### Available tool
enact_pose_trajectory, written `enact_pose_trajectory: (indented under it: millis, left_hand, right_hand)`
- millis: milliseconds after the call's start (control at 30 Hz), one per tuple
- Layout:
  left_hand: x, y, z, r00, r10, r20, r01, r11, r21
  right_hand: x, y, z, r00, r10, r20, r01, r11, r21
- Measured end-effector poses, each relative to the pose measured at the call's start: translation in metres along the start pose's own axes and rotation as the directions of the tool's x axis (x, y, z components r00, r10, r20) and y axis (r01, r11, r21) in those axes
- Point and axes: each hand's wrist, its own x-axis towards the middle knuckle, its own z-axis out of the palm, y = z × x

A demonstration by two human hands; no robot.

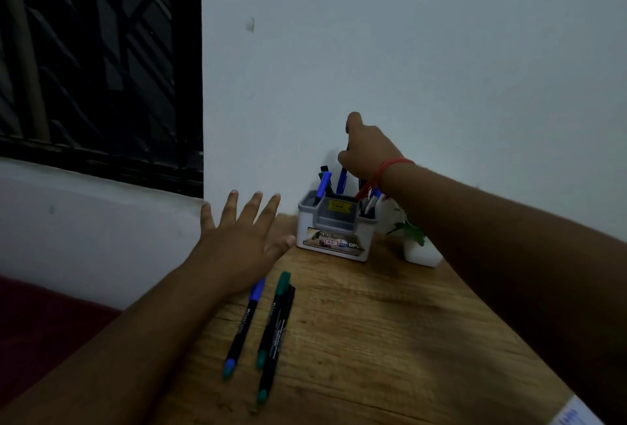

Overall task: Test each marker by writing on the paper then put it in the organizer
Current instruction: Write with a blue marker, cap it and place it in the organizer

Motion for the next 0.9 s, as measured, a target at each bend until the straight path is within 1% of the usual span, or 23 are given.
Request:
enact_pose_trajectory:
  millis: [200, 433, 533, 633, 667, 700, 767, 800, 833, 867, 900]
  left_hand:
    - [0.004, 0.000, 0.009, 1.000, 0.018, 0.005, -0.018, 1.000, 0.018]
    - [0.002, 0.002, 0.010, 0.999, 0.031, 0.012, -0.032, 0.999, 0.036]
    - [0.001, 0.002, 0.009, 0.999, 0.029, 0.014, -0.030, 0.999, 0.043]
    - [0.000, 0.002, 0.010, 0.999, 0.027, 0.025, -0.028, 0.999, 0.037]
    - [0.000, 0.002, 0.010, 0.999, 0.027, 0.026, -0.028, 0.999, 0.036]
    - [0.001, 0.002, 0.010, 0.999, 0.027, 0.025, -0.028, 0.999, 0.035]
    - [0.001, 0.002, 0.010, 0.999, 0.026, 0.020, -0.026, 0.999, 0.024]
    - [0.001, 0.001, 0.010, 1.000, 0.023, 0.020, -0.023, 1.000, 0.017]
    - [0.001, 0.001, 0.010, 1.000, 0.019, 0.023, -0.019, 1.000, 0.012]
    - [0.000, 0.001, 0.009, 0.999, 0.015, 0.029, -0.015, 1.000, 0.009]
    - [0.000, 0.000, 0.009, 0.999, 0.013, 0.033, -0.013, 1.000, 0.009]
  right_hand:
    - [0.000, 0.002, 0.021, 0.989, 0.034, 0.140, -0.017, 0.993, -0.121]
    - [0.005, 0.009, 0.025, 0.981, 0.004, 0.193, 0.020, 0.992, -0.126]
    - [0.004, 0.015, 0.019, 0.984, -0.012, 0.180, 0.034, 0.992, -0.121]
    - [0.001, 0.020, 0.013, 0.991, -0.055, 0.125, 0.069, 0.991, -0.112]
    - [0.000, 0.021, 0.010, 0.995, -0.059, 0.082, 0.066, 0.994, -0.091]
    - [0.000, 0.023, 0.006, 0.998, -0.059, 0.011, 0.059, 0.997, -0.054]
    - [-0.001, 0.027, -0.002, 0.984, 0.000, -0.179, 0.016, 0.996, 0.088]
    - [-0.002, 0.027, -0.007, 0.963, 0.069, -0.259, -0.015, 0.979, 0.202]
    - [-0.002, 0.030, -0.011, 0.937, 0.161, -0.311, -0.052, 0.943, 0.330]
    - [-0.003, 0.032, -0.014, 0.913, 0.263, -0.313, -0.100, 0.886, 0.452]
    - [-0.005, 0.033, -0.016, 0.894, 0.347, -0.285, -0.144, 0.823, 0.549]
